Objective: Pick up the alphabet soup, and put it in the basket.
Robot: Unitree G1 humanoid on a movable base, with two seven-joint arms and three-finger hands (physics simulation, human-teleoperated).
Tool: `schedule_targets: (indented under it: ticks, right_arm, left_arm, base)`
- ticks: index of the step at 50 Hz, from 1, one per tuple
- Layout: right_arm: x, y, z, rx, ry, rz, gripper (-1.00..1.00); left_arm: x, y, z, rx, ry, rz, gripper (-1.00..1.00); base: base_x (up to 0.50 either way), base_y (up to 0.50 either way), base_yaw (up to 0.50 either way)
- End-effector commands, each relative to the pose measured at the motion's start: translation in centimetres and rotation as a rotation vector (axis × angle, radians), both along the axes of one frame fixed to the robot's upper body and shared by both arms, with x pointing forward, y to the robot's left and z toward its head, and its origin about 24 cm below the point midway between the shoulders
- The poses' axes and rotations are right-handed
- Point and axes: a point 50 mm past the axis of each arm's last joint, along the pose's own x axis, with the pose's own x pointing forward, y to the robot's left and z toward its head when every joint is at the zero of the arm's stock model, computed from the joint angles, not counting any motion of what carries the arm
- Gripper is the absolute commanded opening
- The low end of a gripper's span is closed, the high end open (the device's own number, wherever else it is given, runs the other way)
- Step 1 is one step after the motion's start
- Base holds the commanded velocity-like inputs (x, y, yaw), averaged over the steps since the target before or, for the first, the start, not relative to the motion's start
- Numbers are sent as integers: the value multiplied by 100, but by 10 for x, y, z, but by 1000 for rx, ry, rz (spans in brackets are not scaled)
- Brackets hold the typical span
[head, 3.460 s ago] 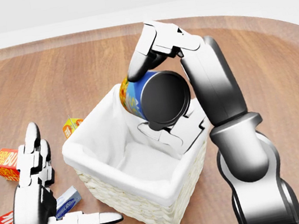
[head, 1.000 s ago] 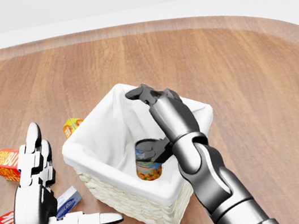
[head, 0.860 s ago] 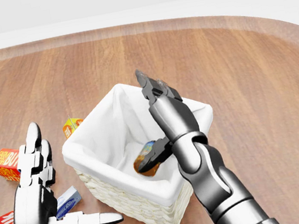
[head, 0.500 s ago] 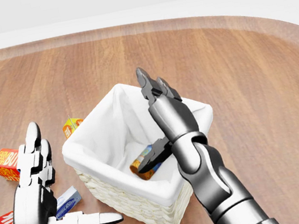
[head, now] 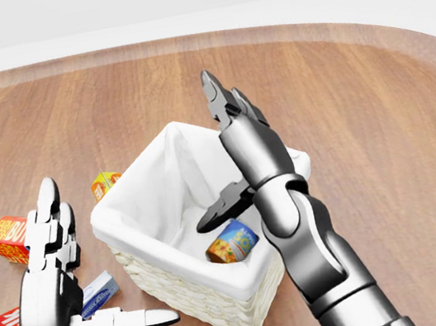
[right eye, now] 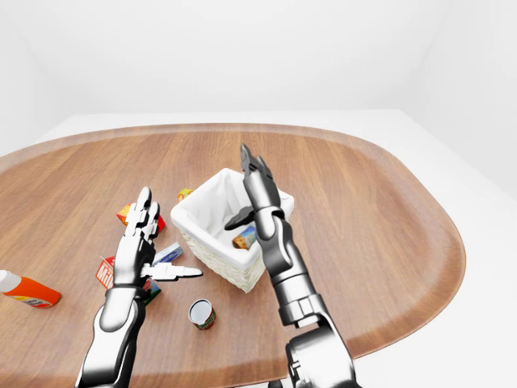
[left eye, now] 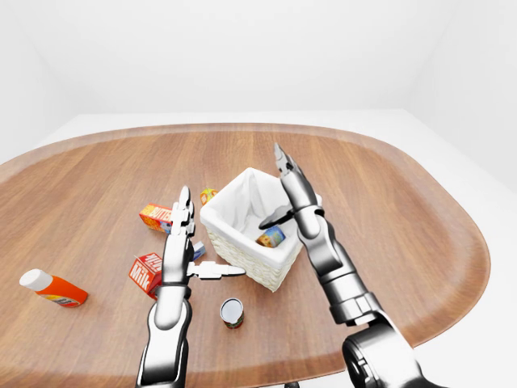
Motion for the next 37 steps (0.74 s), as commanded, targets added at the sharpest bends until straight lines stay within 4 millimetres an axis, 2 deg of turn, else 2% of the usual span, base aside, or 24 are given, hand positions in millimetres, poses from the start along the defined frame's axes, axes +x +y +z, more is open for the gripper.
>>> schedule_targets:
  ticks: [1, 12, 13, 16, 27, 31, 37]
  right_arm:
    - [-7, -2, 40, 74, -108, 32, 100]
    - [-16, -7, 80, 136, -243, 82, 100]
    - [-20, -9, 91, 150, -280, 94, 100]
    - [-25, -11, 104, 165, -331, 111, 100]
    - [-40, -18, 141, 202, -478, 150, 100]
    - [-45, -18, 146, 201, -505, 162, 100]
    - [-63, -17, 168, 213, -613, 204, 100]
  left_arm:
    - [1, 0, -1, 1, 2, 0, 100]
    - [2, 1, -2, -1, 8, 2, 100]
    - [1, 1, -1, 0, 6, 2, 100]
    - [1, 1, -2, 1, 8, 2, 100]
    - [1, 1, -2, -1, 7, 3, 100]
    - [0, 1, -1, -1, 4, 3, 100]
    - [1, 0, -2, -1, 7, 4, 100]
  base:
    - [0, 0, 0]
    - [0, 0, 0]
    - [0, 0, 0]
    - [0, 0, 0]
    - [0, 0, 0]
    - [0, 0, 0]
    - [0, 0, 0]
